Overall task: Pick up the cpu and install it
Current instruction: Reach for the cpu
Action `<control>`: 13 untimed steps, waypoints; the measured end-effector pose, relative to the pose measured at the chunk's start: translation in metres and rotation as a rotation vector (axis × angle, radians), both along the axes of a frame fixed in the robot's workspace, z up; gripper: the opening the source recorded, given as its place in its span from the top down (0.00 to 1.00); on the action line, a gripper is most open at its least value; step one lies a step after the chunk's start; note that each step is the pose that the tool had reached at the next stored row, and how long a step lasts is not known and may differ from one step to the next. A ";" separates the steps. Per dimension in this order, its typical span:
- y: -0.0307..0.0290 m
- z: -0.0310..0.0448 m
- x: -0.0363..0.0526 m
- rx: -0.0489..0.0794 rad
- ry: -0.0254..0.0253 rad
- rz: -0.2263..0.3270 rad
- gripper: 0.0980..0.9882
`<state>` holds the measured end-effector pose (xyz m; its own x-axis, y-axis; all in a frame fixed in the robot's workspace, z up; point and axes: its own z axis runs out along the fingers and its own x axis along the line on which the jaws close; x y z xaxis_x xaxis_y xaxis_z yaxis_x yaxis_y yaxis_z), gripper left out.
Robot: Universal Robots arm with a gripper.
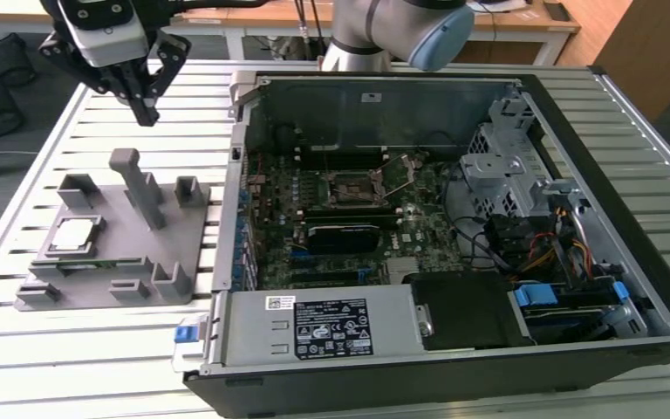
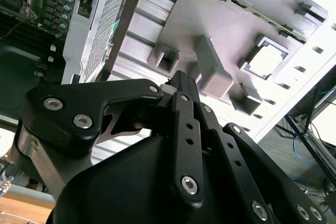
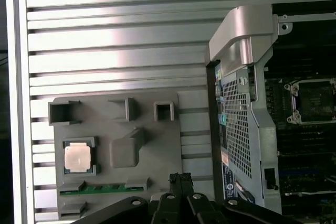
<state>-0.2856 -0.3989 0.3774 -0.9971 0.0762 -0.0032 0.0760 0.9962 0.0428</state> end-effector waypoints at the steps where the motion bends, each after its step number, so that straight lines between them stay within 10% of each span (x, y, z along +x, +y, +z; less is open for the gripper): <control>1: 0.0000 0.0000 -0.0009 0.000 0.0001 0.000 0.99; 13: 0.0000 -0.0009 -0.0107 0.000 0.0005 0.000 0.99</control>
